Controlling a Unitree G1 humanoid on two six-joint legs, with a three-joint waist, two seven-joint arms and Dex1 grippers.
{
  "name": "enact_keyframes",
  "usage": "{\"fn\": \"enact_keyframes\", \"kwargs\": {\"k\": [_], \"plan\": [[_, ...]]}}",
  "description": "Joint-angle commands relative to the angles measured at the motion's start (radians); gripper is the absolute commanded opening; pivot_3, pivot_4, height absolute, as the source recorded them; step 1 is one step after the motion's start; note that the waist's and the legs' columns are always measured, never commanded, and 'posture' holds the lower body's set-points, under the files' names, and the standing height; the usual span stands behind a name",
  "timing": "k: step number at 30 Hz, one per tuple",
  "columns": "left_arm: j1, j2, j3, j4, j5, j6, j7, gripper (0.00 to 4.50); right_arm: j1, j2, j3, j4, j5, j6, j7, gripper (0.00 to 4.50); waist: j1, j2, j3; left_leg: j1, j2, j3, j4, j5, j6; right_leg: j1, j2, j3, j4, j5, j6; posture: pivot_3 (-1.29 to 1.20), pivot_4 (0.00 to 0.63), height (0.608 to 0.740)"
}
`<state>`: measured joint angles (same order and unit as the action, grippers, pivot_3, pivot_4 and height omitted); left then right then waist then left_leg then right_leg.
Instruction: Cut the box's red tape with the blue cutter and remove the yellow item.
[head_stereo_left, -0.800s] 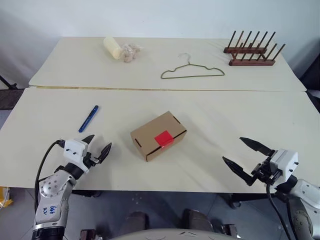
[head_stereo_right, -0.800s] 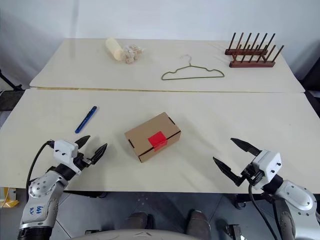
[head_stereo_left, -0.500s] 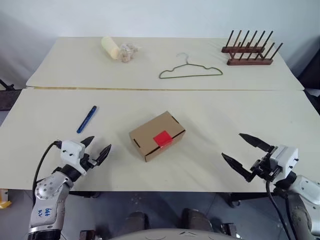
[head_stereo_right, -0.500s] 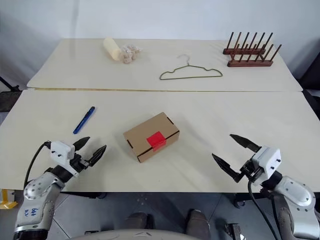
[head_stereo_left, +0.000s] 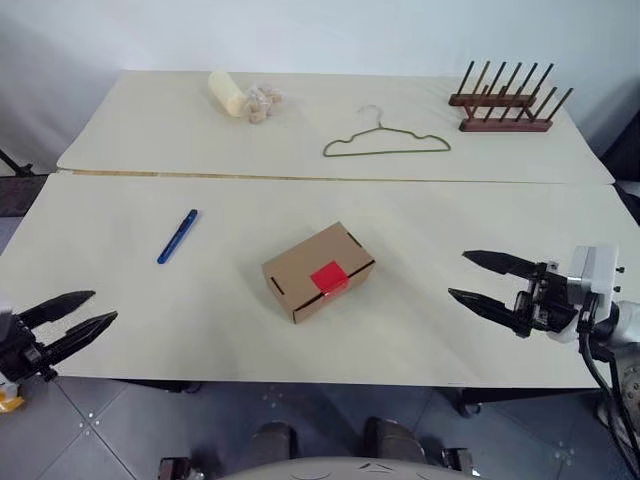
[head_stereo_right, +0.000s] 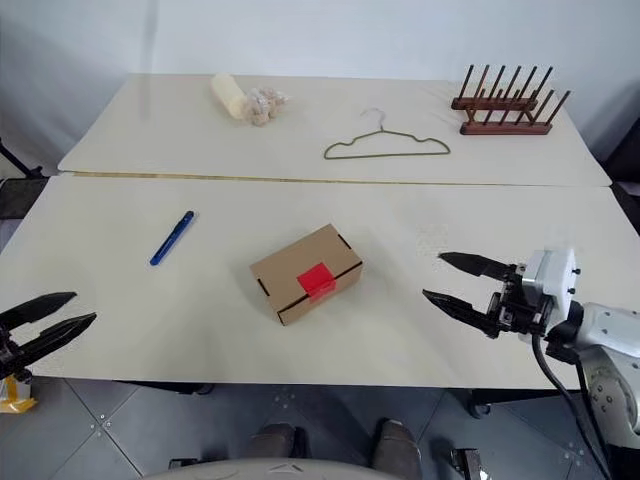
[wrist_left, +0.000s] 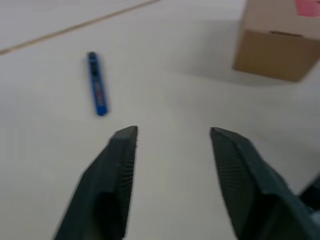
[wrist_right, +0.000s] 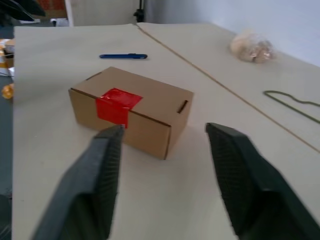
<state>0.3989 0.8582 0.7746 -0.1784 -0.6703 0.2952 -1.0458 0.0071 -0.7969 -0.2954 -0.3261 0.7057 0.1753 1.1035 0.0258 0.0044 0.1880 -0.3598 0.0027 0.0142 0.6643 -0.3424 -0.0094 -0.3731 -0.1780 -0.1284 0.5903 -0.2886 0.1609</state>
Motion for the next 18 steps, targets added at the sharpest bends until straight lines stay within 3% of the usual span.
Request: {"fn": "enact_keyframes", "kwargs": {"k": [1,5,11,15,18], "plan": [[-0.069,-0.008,-0.078,-0.017,0.015,-0.008,0.006,1.17,0.008,-0.012,0.096,-0.061,-0.067,0.002,0.032,1.51,0.002,0.000,0.000,0.000,0.000,0.000,0.000,0.000,0.000,0.000,0.000,0.000,0.000,0.000,0.000,0.00,0.150,0.740],[-0.272,-0.023,-0.290,0.042,0.138,-0.074,0.043,0.00,-0.015,-0.019,0.255,-0.062,-0.195,0.034,0.023,0.04,0.003,-0.001,0.000,-0.002,0.000,0.000,0.001,0.000,0.000,-0.001,0.000,0.000,0.001,0.000,0.000,0.00,0.150,0.740],[-0.672,-0.083,-0.604,0.236,0.362,-0.116,0.115,0.00,-0.195,0.087,0.436,0.033,-0.395,0.163,-0.156,0.01,-0.005,-0.002,0.000,-0.004,-0.001,0.000,0.003,0.001,-0.001,-0.004,0.001,0.000,0.002,0.002,-0.001,0.00,0.150,0.740],[-0.776,-0.122,-0.710,0.300,0.415,-0.100,0.100,0.00,-0.236,0.155,0.486,0.029,-0.426,0.213,-0.211,0.01,-0.015,-0.002,-0.001,-0.008,0.000,0.000,0.002,0.001,-0.001,-0.008,0.001,-0.002,0.002,0.002,-0.001,0.00,0.150,0.740],[-0.776,-0.151,-0.796,0.223,0.386,-0.003,0.046,0.00,-0.278,0.230,0.506,0.074,-0.477,0.222,-0.295,0.01,-0.020,-0.002,-0.001,-0.010,-0.001,0.000,0.002,0.001,0.000,-0.009,0.001,-0.004,0.001,0.002,-0.001,0.00,0.150,0.740]]}}
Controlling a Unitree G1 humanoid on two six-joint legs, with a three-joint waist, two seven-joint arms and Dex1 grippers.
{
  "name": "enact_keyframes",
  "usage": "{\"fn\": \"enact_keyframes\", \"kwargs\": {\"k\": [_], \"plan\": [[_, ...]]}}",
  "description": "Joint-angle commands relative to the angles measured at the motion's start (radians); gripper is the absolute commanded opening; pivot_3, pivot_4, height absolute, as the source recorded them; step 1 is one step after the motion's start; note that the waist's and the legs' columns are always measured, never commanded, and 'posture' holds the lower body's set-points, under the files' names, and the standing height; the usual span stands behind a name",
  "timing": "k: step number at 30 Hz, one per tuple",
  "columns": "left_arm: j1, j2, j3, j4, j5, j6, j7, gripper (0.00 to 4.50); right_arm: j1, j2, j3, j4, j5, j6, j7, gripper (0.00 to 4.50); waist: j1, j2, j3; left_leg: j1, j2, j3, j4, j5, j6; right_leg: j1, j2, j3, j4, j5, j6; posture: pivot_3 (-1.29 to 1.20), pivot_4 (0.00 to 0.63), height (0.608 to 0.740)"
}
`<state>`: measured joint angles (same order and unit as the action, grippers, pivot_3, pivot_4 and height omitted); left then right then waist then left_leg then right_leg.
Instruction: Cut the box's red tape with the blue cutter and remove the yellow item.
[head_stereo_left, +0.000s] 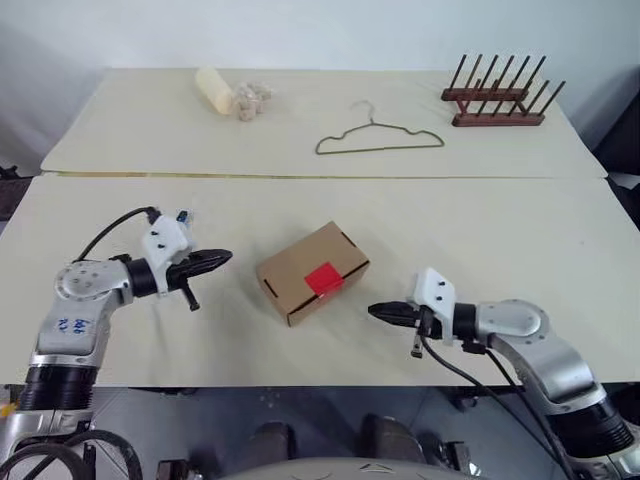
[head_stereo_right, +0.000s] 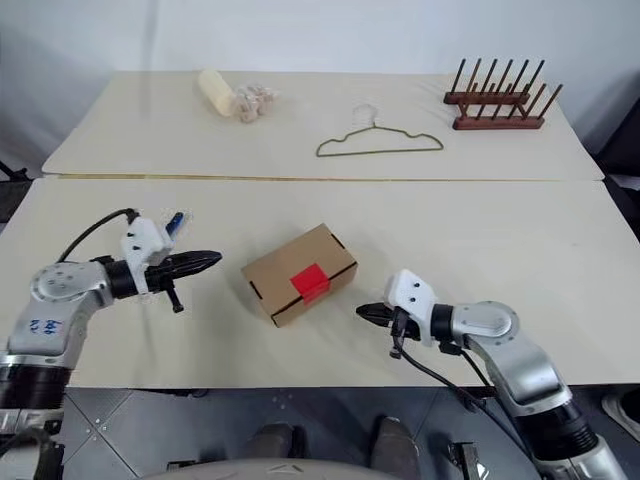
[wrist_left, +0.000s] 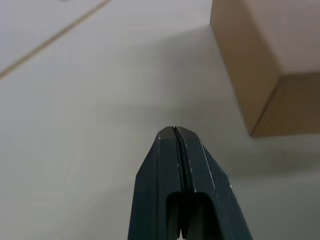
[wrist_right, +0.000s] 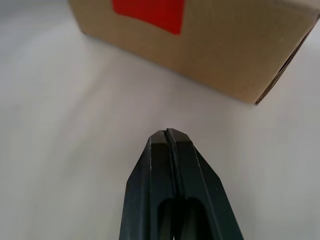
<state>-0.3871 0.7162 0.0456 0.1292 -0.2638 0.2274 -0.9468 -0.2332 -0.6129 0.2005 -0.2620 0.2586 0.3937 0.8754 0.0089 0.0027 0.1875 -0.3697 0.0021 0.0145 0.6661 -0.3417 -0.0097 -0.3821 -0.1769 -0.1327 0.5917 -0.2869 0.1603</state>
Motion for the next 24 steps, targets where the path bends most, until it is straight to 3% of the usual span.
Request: {"fn": "enact_keyframes", "kwargs": {"k": [1,7,12,24], "plan": [[0.025,-0.011,-0.083,-0.118,-0.026,0.082,-0.065,0.00,-0.058,0.069,0.005,0.029,-0.038,0.009,-0.088,0.01,-0.007,0.000,0.000,-0.001,0.000,0.000,0.000,0.000,0.000,0.000,0.000,0.000,0.000,0.000,0.000,0.00,0.150,0.740],[0.052,-0.103,-0.140,-0.246,-0.043,0.193,-0.007,0.00,-0.221,0.143,-0.020,0.208,-0.066,0.011,-0.145,0.01,-0.011,0.000,0.000,-0.001,0.000,0.000,0.003,0.001,-0.001,0.000,0.000,0.001,0.002,0.000,0.000,0.00,0.150,0.740],[0.061,-0.161,-0.169,-0.306,-0.027,0.241,0.055,0.00,-0.327,0.143,-0.014,0.355,-0.107,-0.044,-0.126,0.01,-0.010,0.000,0.000,-0.001,0.001,-0.001,0.008,0.001,-0.001,0.001,0.000,0.001,0.004,0.000,0.000,0.00,0.150,0.740],[0.007,-0.358,-0.263,-0.262,0.024,0.273,0.206,0.00,-0.593,0.127,-0.003,0.812,-0.185,-0.322,0.059,0.01,-0.011,0.000,0.000,-0.001,0.001,-0.001,0.010,0.001,0.000,0.002,0.000,0.001,0.005,0.000,0.000,0.00,0.150,0.740]]}}
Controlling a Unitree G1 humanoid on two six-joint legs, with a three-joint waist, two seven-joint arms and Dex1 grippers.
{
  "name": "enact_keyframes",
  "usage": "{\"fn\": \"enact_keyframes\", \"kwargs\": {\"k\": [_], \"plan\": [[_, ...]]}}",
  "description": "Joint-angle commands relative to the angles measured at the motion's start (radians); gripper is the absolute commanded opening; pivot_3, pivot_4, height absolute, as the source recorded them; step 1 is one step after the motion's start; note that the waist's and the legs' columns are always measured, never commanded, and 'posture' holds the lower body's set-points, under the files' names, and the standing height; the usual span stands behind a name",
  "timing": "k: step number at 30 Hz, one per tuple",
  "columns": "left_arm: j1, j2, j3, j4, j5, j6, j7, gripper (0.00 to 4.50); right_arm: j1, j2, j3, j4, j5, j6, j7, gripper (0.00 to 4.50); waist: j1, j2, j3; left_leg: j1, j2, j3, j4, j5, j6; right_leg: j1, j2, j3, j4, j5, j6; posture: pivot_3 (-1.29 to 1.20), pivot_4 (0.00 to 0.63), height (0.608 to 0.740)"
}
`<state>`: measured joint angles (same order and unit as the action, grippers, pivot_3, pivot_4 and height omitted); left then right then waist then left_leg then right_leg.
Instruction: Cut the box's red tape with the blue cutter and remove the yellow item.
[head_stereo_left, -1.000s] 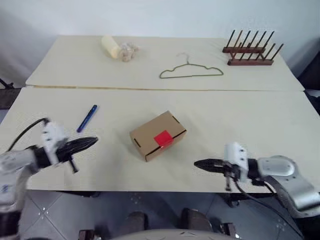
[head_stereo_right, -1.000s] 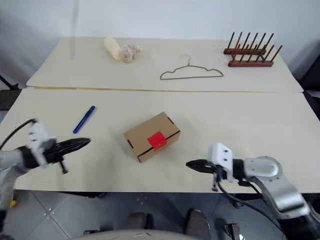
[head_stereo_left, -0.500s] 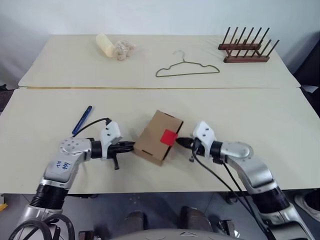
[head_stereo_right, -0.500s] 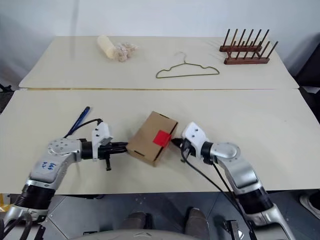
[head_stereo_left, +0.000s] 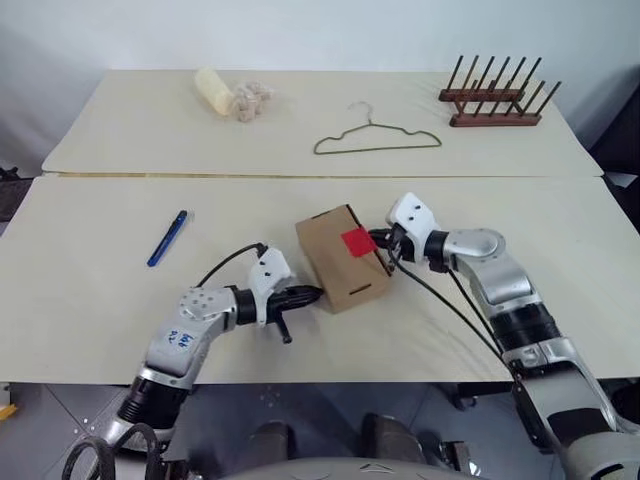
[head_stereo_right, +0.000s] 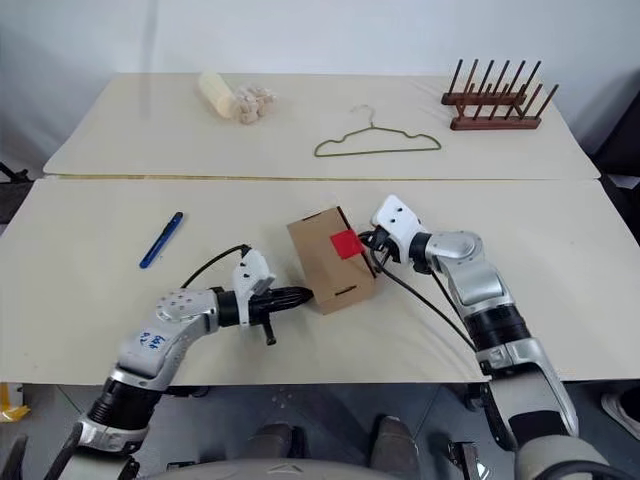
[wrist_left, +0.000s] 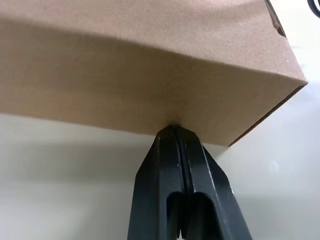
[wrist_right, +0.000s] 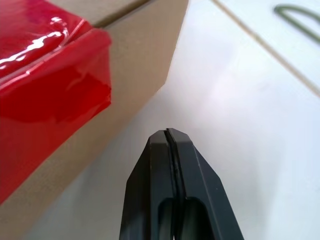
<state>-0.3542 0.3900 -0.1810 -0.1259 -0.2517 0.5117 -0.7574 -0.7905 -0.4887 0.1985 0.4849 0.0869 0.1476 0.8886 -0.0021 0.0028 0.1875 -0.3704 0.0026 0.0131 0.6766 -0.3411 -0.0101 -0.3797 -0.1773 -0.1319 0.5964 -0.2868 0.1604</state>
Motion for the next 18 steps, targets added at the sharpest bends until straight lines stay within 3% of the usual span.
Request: {"fn": "enact_keyframes", "kwargs": {"k": [1,13,18], "plan": [[-0.026,-0.034,-0.044,-0.006,0.021,-0.013,0.018,0.00,-0.050,0.002,-0.001,0.097,-0.020,-0.093,0.062,0.01,0.000,0.000,0.000,0.000,0.000,0.000,0.000,0.000,0.000,0.000,0.000,0.000,0.000,0.000,0.000,0.00,0.150,0.740],[0.007,0.005,-0.049,-0.078,0.030,-0.018,0.012,0.00,-0.203,-0.043,-0.095,0.523,-0.049,-0.353,0.113,0.01,-0.003,0.000,0.000,0.000,0.000,0.000,0.001,0.000,0.000,0.001,0.000,0.000,0.000,0.000,0.000,0.00,0.150,0.740],[0.048,0.169,-0.002,-0.191,0.061,-0.010,-0.018,0.00,-0.223,-0.122,-0.180,0.567,0.004,-0.379,0.236,0.01,-0.006,0.001,0.001,0.000,0.000,0.000,0.000,0.000,0.000,0.001,0.000,0.000,-0.001,0.000,0.000,0.00,0.150,0.740]]}}
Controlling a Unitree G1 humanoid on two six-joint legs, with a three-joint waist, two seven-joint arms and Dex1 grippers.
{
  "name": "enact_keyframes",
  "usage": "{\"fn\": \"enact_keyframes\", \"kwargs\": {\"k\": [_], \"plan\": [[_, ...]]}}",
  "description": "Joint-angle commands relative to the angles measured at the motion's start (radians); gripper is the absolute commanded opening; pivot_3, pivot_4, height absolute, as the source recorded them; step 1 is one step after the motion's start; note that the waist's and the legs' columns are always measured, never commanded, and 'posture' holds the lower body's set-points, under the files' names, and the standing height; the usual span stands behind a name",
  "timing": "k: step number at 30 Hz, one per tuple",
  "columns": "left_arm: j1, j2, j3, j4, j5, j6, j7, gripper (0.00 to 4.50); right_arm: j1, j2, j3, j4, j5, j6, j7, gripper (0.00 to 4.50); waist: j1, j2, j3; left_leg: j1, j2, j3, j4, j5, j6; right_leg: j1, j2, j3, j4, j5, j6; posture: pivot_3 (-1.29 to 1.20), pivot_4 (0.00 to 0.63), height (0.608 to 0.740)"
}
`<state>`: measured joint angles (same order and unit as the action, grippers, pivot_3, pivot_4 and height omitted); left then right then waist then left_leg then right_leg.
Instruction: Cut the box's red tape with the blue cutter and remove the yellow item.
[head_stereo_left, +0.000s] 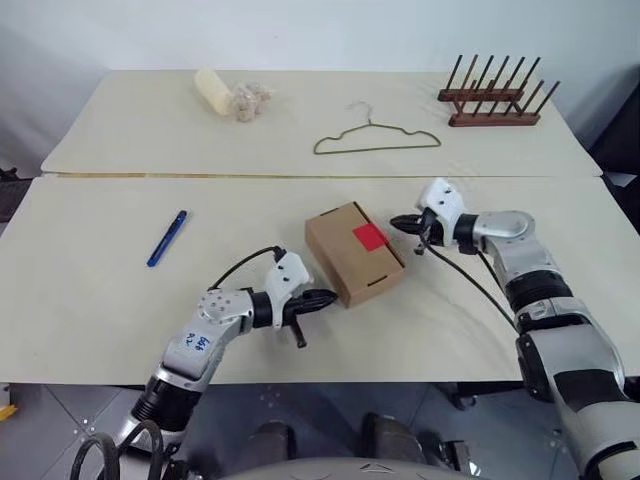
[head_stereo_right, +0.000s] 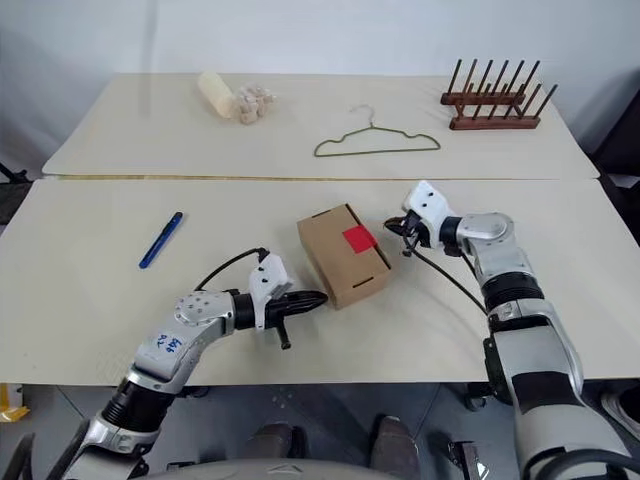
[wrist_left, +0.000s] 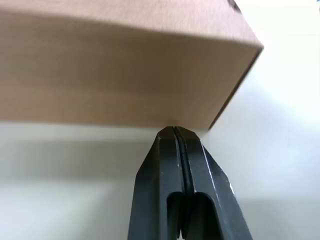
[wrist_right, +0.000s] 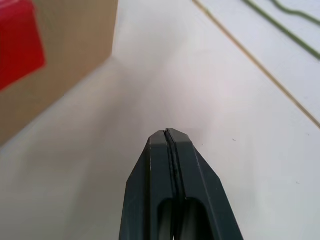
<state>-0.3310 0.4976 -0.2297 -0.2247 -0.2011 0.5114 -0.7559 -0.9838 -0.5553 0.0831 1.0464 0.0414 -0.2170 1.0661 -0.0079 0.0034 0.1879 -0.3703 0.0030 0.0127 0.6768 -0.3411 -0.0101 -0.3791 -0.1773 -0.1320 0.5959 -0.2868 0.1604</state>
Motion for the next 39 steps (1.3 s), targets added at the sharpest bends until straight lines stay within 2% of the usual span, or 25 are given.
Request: {"fn": "enact_keyframes", "kwargs": {"k": [1,3,4,6,8,13,17,19,20,25,29,31,34,39], "plan": [[0.039,0.087,0.079,-0.120,-0.007,0.000,-0.022,0.00,-0.029,-0.073,-0.081,0.003,0.064,-0.004,0.094,0.01,0.000,0.001,0.000,0.000,0.000,0.000,0.000,0.000,0.000,0.000,0.000,0.000,0.000,0.000,0.000,0.00,0.150,0.740],[0.078,0.127,0.198,-0.172,-0.055,0.002,-0.011,0.00,-0.024,-0.107,-0.132,-0.022,0.121,0.049,0.165,0.01,0.000,0.001,0.001,0.000,0.000,0.000,0.000,0.000,0.000,0.000,0.000,0.000,-0.001,0.000,0.000,0.00,0.150,0.740],[0.099,0.144,0.251,-0.188,-0.077,0.007,-0.011,0.18,-0.016,-0.117,-0.156,-0.047,0.159,0.080,0.217,0.17,0.001,0.001,0.001,0.000,0.000,0.000,0.000,0.000,0.000,0.000,0.000,0.000,-0.001,0.000,0.000,0.00,0.150,0.740],[0.166,0.181,0.415,-0.192,-0.116,-0.055,-0.026,0.59,0.032,-0.138,-0.200,-0.153,0.245,0.152,0.325,0.57,0.001,0.001,0.001,-0.001,0.001,0.000,0.000,0.000,0.000,0.000,0.000,0.000,-0.001,0.000,0.000,0.00,0.150,0.740],[0.206,0.180,0.629,-0.175,-0.204,-0.024,0.006,1.22,0.103,-0.147,-0.227,-0.303,0.315,0.220,0.378,1.27,-0.003,0.001,0.001,0.000,0.002,0.000,-0.001,0.000,0.000,0.000,0.001,0.000,-0.002,0.000,0.000,0.00,0.150,0.740],[0.409,0.245,0.912,-0.191,-0.282,0.021,-0.060,2.76,0.284,-0.125,-0.252,-0.712,0.455,0.412,0.325,3.00,-0.005,0.002,0.001,0.000,0.005,0.001,-0.001,-0.001,-0.002,0.001,0.003,0.000,-0.002,0.000,0.000,0.00,0.150,0.740],[0.629,0.177,1.171,-0.147,-0.320,-0.024,-0.078,4.03,0.416,-0.080,-0.242,-0.995,0.520,0.458,0.249,4.45,-0.001,0.003,0.001,0.000,0.008,0.001,0.001,-0.003,-0.003,0.000,0.006,0.000,-0.003,0.000,-0.001,0.00,0.150,0.740],[0.686,0.136,1.258,-0.113,-0.350,-0.035,-0.058,4.47,0.456,-0.053,-0.240,-1.092,0.555,0.485,0.205,4.50,0.004,0.003,0.001,0.000,0.011,0.001,0.003,-0.006,-0.005,0.001,0.009,0.000,-0.003,0.000,-0.001,0.00,0.150,0.740],[0.705,0.121,1.287,-0.085,-0.354,-0.053,-0.052,4.47,0.470,-0.037,-0.237,-1.133,0.569,0.489,0.187,4.50,0.005,0.003,0.001,0.000,0.011,0.001,0.003,-0.006,-0.005,0.001,0.010,0.000,-0.003,0.000,-0.002,0.00,0.150,0.740],[0.831,0.081,1.368,0.122,-0.289,-0.248,-0.079,4.47,0.512,0.015,-0.197,-1.264,0.608,0.480,0.160,4.50,0.018,0.002,0.001,0.001,0.011,0.002,0.005,-0.007,-0.004,0.001,0.010,0.001,-0.003,0.001,-0.004,0.00,0.150,0.740],[0.871,0.068,1.368,0.117,-0.345,-0.234,-0.062,4.47,0.529,0.007,-0.179,-1.271,0.575,0.445,0.172,4.50,0.022,0.000,0.000,0.001,0.012,0.003,0.005,-0.009,-0.002,0.000,0.011,0.002,-0.003,0.001,-0.004,0.00,0.150,0.740],[0.839,0.073,1.309,0.036,-0.406,-0.168,-0.044,4.47,0.536,0.003,-0.189,-1.269,0.571,0.436,0.158,4.50,0.031,0.000,0.000,0.001,0.012,0.003,0.005,-0.009,-0.002,0.000,0.011,0.002,-0.003,0.001,-0.004,0.00,0.150,0.740],[0.713,0.133,1.181,-0.017,-0.396,-0.108,0.033,4.47,0.540,-0.005,-0.186,-1.267,0.569,0.426,0.163,4.50,0.040,0.001,0.000,0.001,0.012,0.002,0.006,-0.009,-0.002,0.001,0.011,0.003,-0.002,0.001,-0.004,0.00,0.150,0.740],[0.519,0.226,0.963,0.076,-0.293,-0.076,0.097,4.47,0.524,-0.019,-0.165,-1.261,0.585,0.451,0.187,4.50,0.017,0.000,0.000,0.002,0.012,0.003,0.006,-0.008,-0.003,0.001,0.011,0.003,0.000,0.002,-0.006,0.00,0.150,0.740]]}}
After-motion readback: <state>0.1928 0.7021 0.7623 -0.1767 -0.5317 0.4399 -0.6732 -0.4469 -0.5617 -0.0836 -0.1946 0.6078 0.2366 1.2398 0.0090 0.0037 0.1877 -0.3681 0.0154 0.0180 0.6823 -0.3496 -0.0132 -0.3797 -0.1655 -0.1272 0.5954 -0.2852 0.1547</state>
